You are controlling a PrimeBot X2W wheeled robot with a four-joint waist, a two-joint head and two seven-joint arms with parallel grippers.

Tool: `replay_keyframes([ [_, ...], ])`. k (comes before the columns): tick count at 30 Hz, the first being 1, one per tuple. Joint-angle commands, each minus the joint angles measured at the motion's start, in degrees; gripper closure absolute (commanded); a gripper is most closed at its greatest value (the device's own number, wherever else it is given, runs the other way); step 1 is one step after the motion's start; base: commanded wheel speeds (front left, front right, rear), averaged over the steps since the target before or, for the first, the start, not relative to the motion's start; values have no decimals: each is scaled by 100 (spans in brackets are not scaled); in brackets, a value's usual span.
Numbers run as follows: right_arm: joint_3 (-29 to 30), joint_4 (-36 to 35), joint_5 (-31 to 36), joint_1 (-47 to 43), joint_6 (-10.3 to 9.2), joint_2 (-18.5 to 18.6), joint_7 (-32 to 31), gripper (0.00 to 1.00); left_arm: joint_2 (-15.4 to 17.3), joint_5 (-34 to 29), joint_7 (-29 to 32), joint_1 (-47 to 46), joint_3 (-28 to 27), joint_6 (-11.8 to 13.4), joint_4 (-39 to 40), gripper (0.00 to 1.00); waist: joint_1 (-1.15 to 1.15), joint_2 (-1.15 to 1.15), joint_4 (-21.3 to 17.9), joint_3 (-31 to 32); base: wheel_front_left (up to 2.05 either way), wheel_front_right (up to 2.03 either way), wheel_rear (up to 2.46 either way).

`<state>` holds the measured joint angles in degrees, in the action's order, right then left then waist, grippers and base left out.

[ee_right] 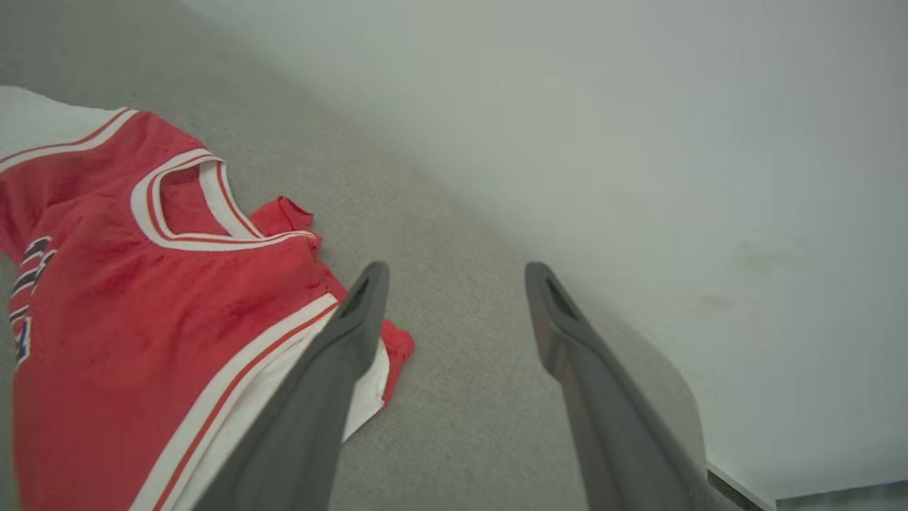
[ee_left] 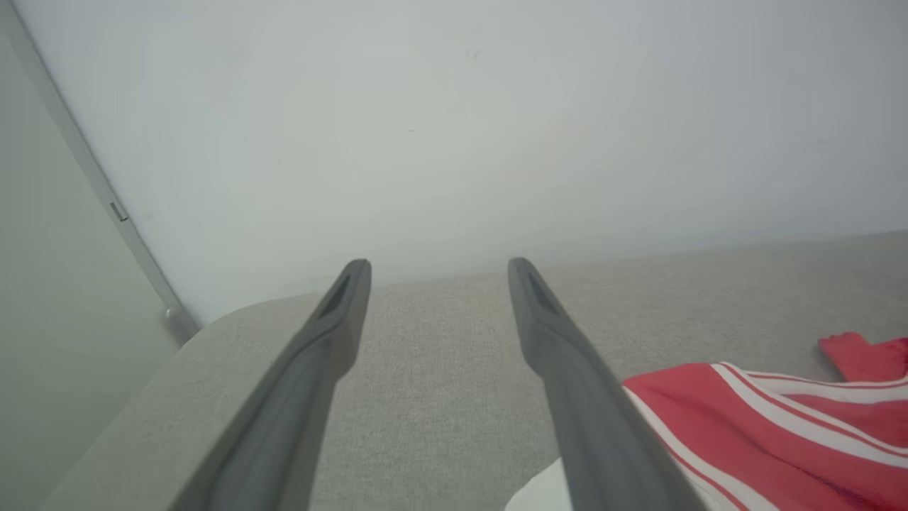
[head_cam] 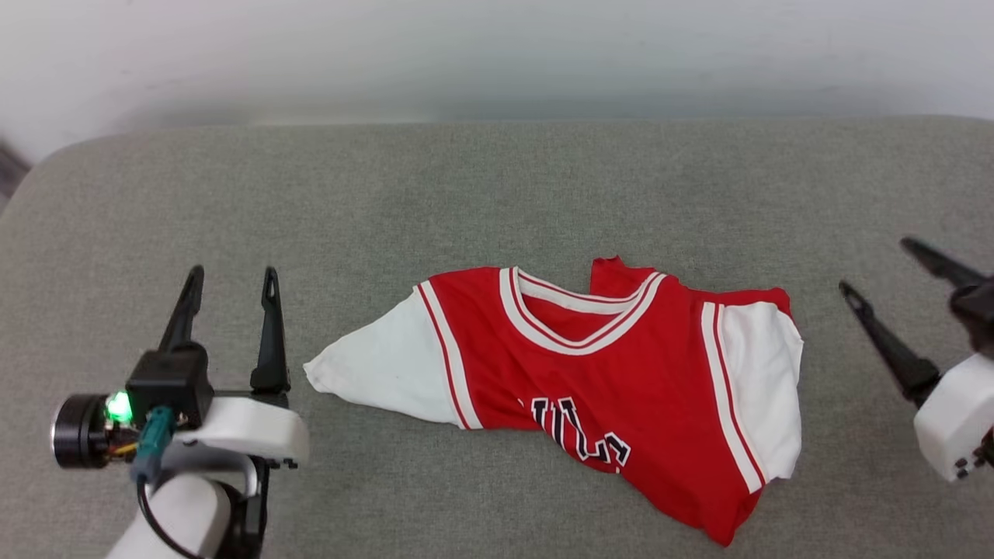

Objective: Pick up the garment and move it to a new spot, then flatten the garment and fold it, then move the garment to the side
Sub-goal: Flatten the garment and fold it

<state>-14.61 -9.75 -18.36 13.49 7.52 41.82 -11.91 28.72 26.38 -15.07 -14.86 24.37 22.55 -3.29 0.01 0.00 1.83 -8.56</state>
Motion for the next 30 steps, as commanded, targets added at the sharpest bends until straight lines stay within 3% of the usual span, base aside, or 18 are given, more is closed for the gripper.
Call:
replay_keyframes([
  [1,-188,-109,-185,86,-5,202,-306,0,-153,-163,-13,186,-187,-42,111,0,-1,0,13,-13,0,0,0],
  [6,-963,-478,-1055,316,-5,872,-1745,0,-774,-817,-14,716,-935,-409,381,0,-1,0,69,-114,0,0,0],
  [12,-1697,-222,-1734,552,-5,1143,-2888,0,-1384,-1362,-14,951,-1513,-865,495,0,-1,0,190,-306,0,0,0],
  [24,-3089,1408,-2016,946,-4,611,-2577,0,-2023,-2004,-14,686,-2094,-1638,471,0,-1,0,425,-687,0,0,0],
  [25,-3188,1497,-2084,962,-4,564,-2487,56,-2059,-2032,-14,690,-2138,-1675,469,0,-1,0,422,-685,0,0,0],
  [26,-3278,1560,-2129,985,-3,547,-2408,81,-2098,-2069,-14,705,-2191,-1706,473,0,-1,0,404,-673,0,0,0],
  [27,-3350,1592,-2148,1025,-3,564,-2322,100,-2124,-2088,-14,735,-2231,-1745,468,0,-1,0,379,-650,0,0,0],
  [30,-3419,1621,-2236,1180,-7,718,-2072,100,-2203,-2148,-14,840,-2376,-1814,453,0,-1,0,278,-530,0,0,0],
])
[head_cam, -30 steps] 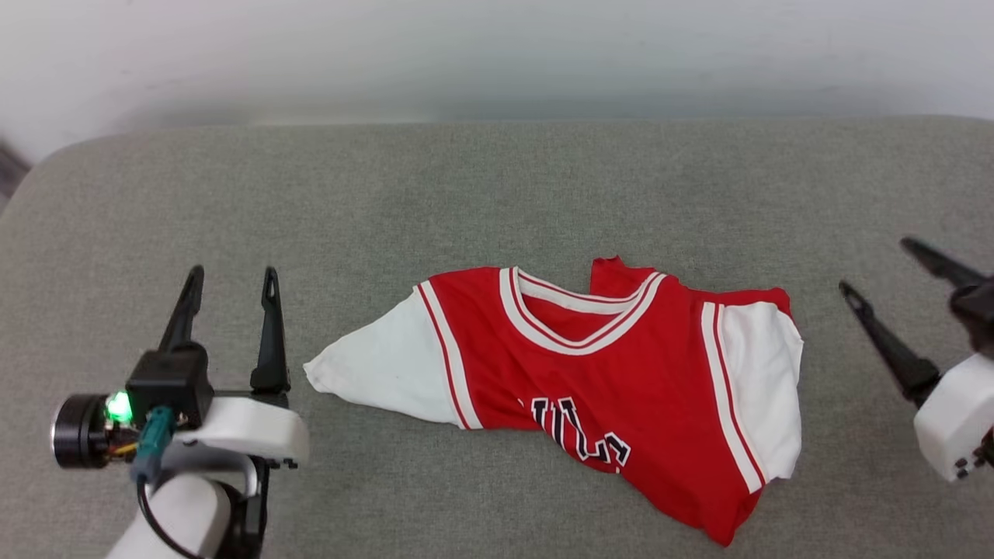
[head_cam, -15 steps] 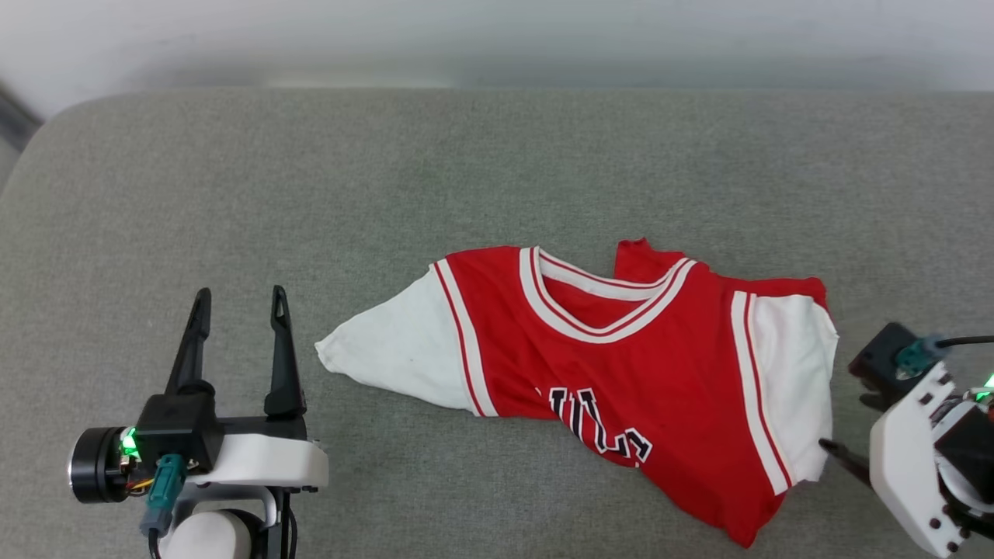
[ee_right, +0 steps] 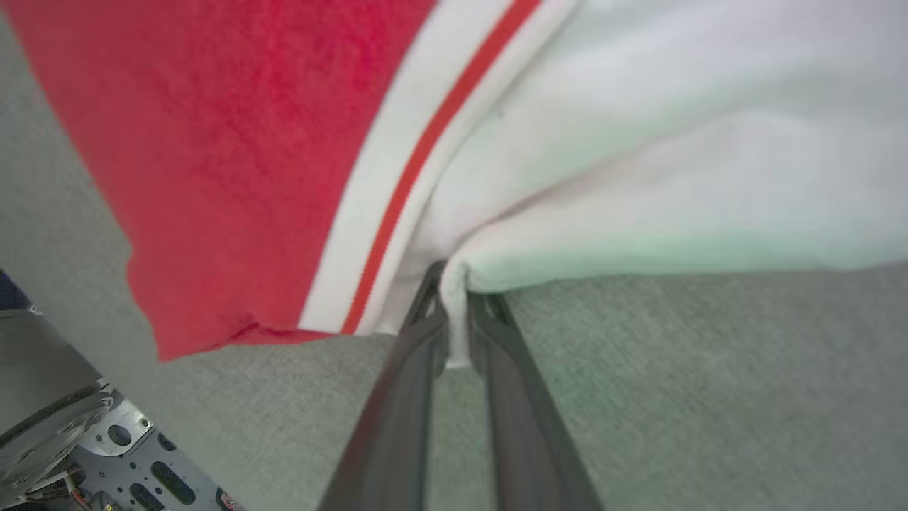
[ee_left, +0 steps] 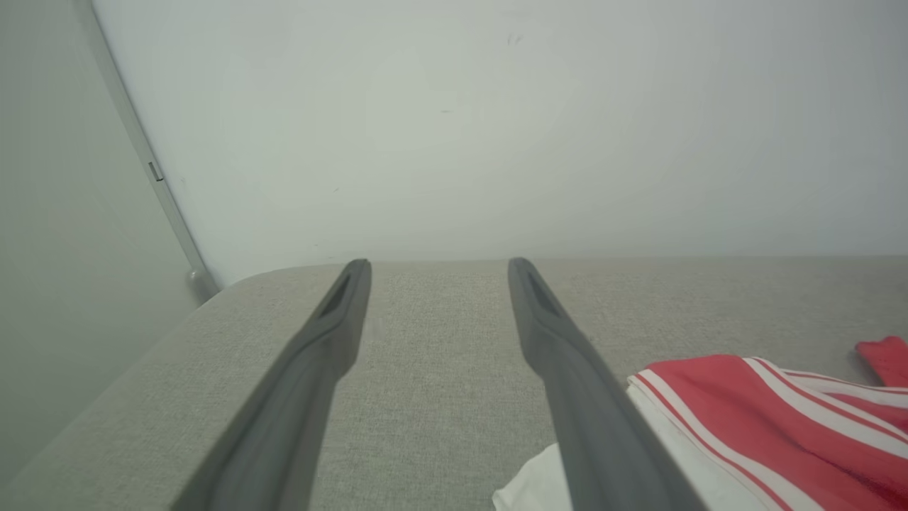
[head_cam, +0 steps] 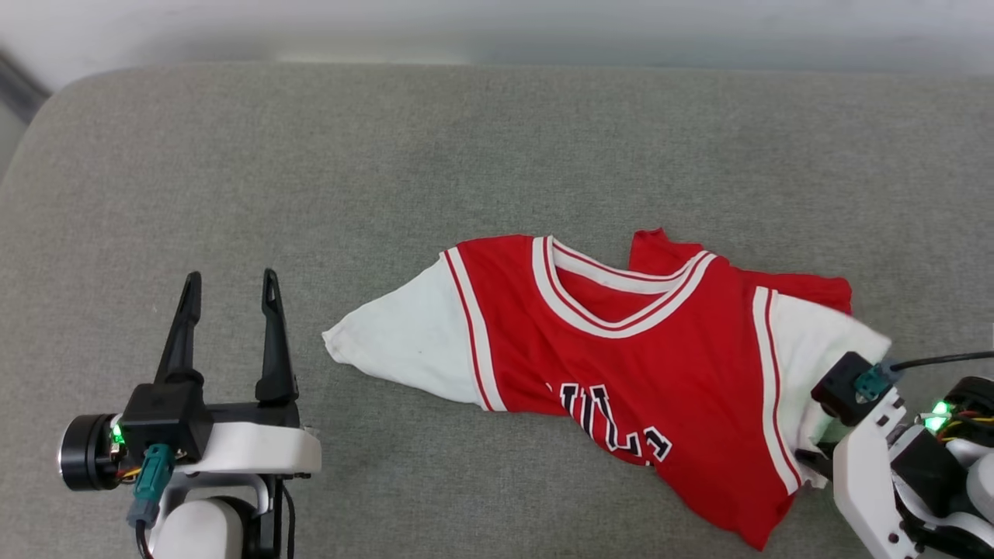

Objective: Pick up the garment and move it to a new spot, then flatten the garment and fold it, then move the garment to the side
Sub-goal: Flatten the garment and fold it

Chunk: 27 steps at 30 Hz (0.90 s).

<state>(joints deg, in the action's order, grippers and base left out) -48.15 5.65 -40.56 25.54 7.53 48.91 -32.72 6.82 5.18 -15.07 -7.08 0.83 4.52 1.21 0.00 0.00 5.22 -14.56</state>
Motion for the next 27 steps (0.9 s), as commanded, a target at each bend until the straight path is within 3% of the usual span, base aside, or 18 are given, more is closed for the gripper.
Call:
replay_keyframes([
  [1,-49,64,-47,23,-9,84,88,100,-47,-57,-14,108,-53,-34,4,0,0,0,-98,119,0,0,0],
  [7,149,-229,-132,90,-6,384,423,100,-145,-136,-14,254,-188,-142,-7,0,0,0,-285,303,0,0,0],
  [12,733,-436,-168,28,-7,741,509,100,-218,-205,-15,322,-242,-228,0,0,0,0,-389,346,0,0,0],
  [16,1342,-145,-154,-149,-6,843,531,100,-271,-249,-15,252,-240,-296,2,0,0,0,-364,297,0,0,0],
  [21,1725,555,-195,-665,-6,575,435,100,-293,-292,-15,218,-231,-367,-50,0,0,0,-250,229,0,0,0],
  [27,1669,1313,-169,-1163,-4,87,506,100,-314,-324,-15,188,-287,-449,-148,0,0,0,-174,229,0,0,0],
])
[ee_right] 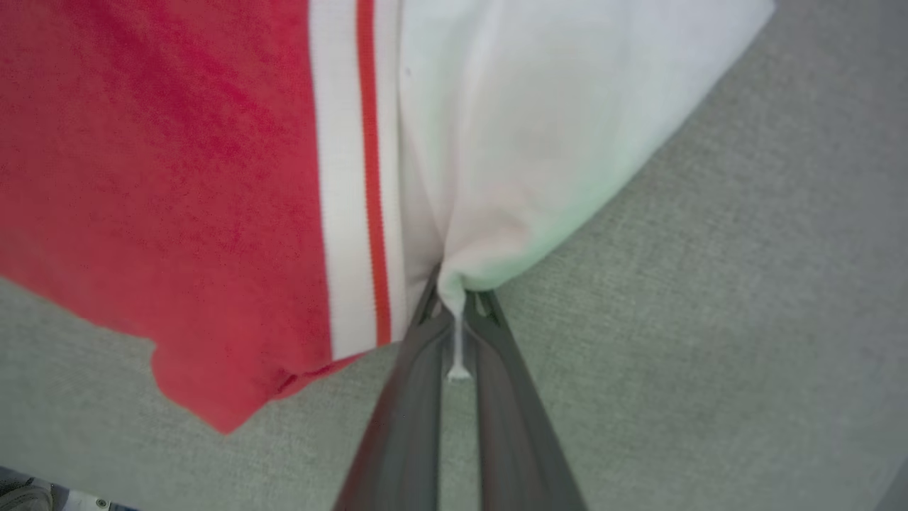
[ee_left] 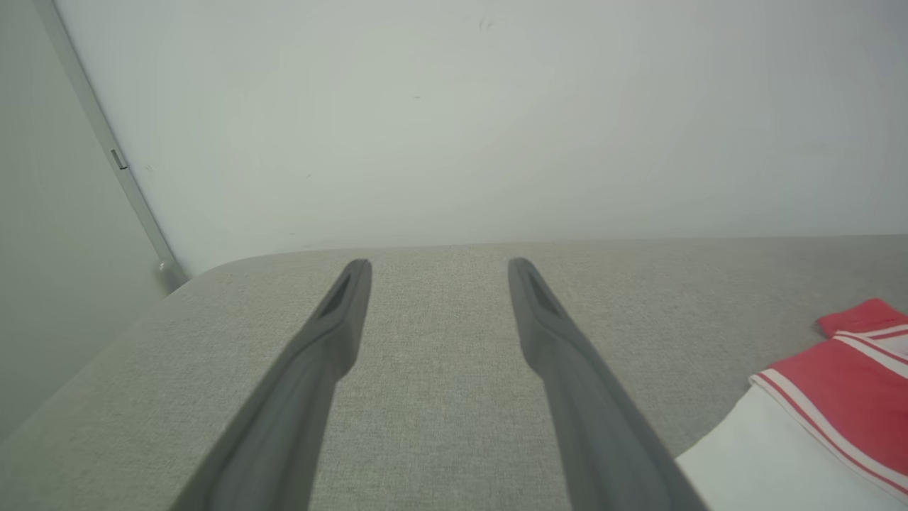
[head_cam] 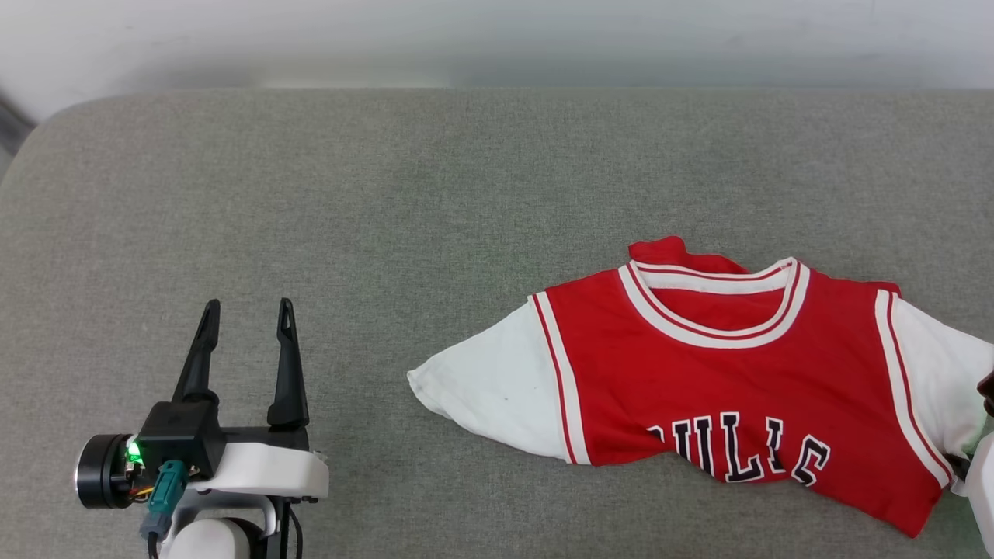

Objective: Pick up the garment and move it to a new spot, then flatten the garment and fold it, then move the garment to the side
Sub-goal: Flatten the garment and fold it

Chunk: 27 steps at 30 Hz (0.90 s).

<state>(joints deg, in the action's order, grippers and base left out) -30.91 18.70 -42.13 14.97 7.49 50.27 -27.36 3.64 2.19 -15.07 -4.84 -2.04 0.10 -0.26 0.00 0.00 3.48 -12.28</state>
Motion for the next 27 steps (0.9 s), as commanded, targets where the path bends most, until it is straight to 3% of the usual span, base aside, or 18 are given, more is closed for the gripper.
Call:
replay_keyframes([
  [1,-41,71,21,-135,0,-117,58,100,2,-35,-15,-30,-8,-18,-29,0,0,0,1,16,0,0,0],
  [2,17,115,73,-113,0,-171,189,64,0,-46,-15,-25,-22,-32,-42,0,0,0,-6,40,0,0,0],
  [3,99,114,123,-70,0,-217,359,0,7,-66,-15,-16,-40,-43,-57,0,0,0,-20,72,0,0,0],
  [9,714,-163,596,56,-2,-271,1199,0,128,-155,-15,-36,-108,-119,-110,0,0,0,-140,329,0,0,0],
  [14,1557,-694,1196,-131,-3,-671,1913,0,293,-152,-15,-269,-129,-225,-25,0,0,0,-199,448,0,0,0],
  [23,2869,-1618,2692,-740,-3,-2119,2990,0,789,-110,44,-1175,322,-632,-555,0,0,0,-209,549,0,0,0],
  [27,3237,-1983,3132,-1023,-2,-2767,3344,0,1103,129,774,-1648,827,-738,-858,0,0,0,-227,528,0,0,0],
])
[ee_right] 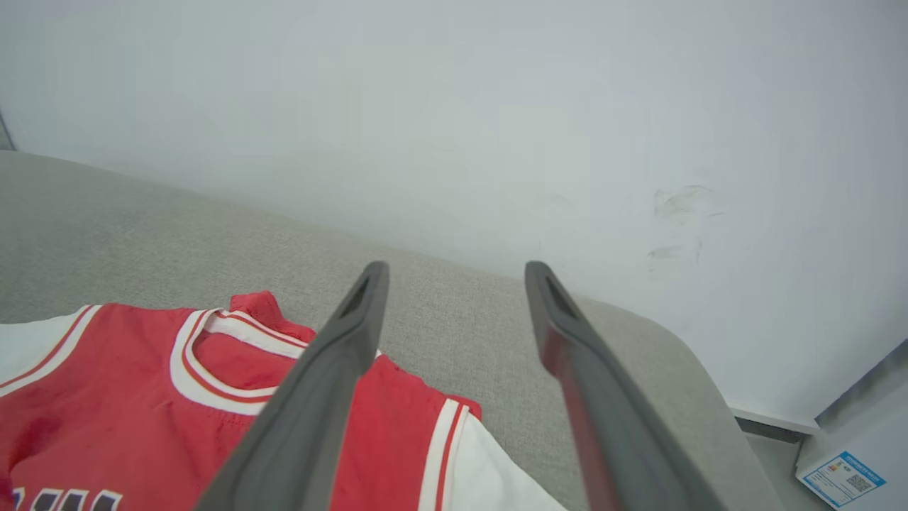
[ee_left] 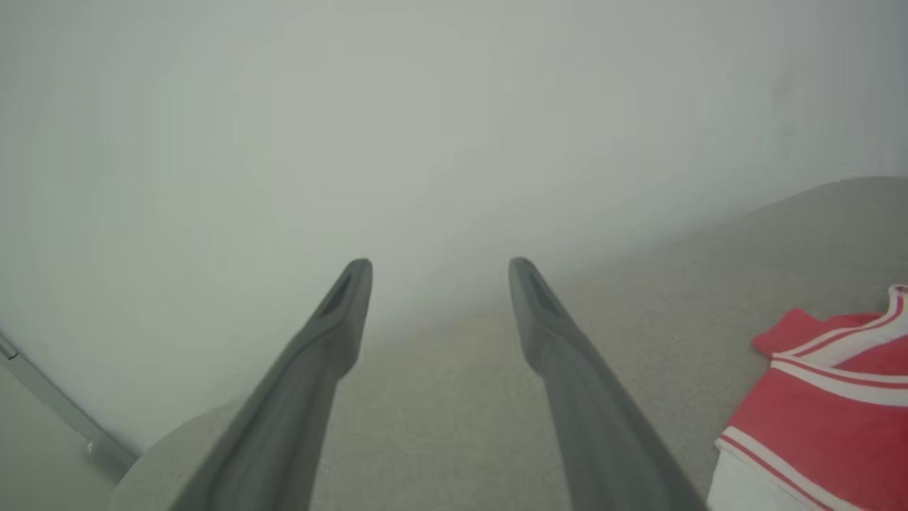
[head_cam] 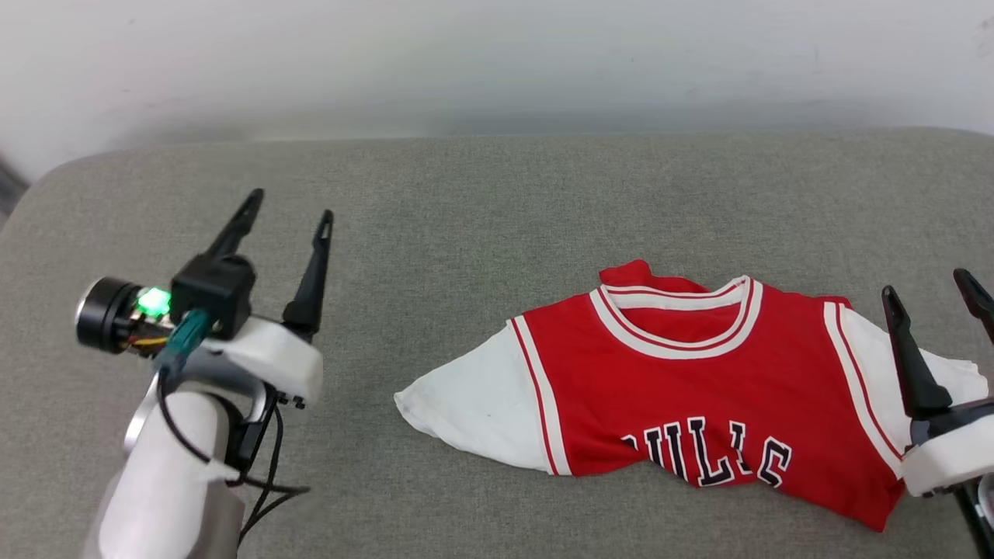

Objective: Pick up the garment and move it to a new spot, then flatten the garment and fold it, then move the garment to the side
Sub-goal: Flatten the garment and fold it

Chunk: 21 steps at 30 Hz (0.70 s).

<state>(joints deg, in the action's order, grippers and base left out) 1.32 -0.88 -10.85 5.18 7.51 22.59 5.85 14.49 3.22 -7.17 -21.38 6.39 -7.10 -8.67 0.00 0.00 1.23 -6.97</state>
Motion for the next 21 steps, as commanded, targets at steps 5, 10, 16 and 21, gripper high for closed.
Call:
replay_keyframes([
  [5,182,-261,286,-309,-4,-510,284,0,552,930,1475,-586,1036,-21,-126,0,0,0,-60,-72,0,0,0],
  [10,159,-201,384,-385,-4,-651,366,0,1167,2231,3059,-1140,2146,-25,-9,0,0,0,-129,-177,0,0,0],
  [16,40,-152,438,-166,-4,-712,404,0,1811,3733,4713,-1856,3385,-26,-29,0,0,0,-299,-381,0,0,0],
  [21,-32,-84,446,-20,-4,-718,410,0,2067,4334,5293,-2223,4162,-27,-228,0,0,0,-443,-575,0,0,0],
])
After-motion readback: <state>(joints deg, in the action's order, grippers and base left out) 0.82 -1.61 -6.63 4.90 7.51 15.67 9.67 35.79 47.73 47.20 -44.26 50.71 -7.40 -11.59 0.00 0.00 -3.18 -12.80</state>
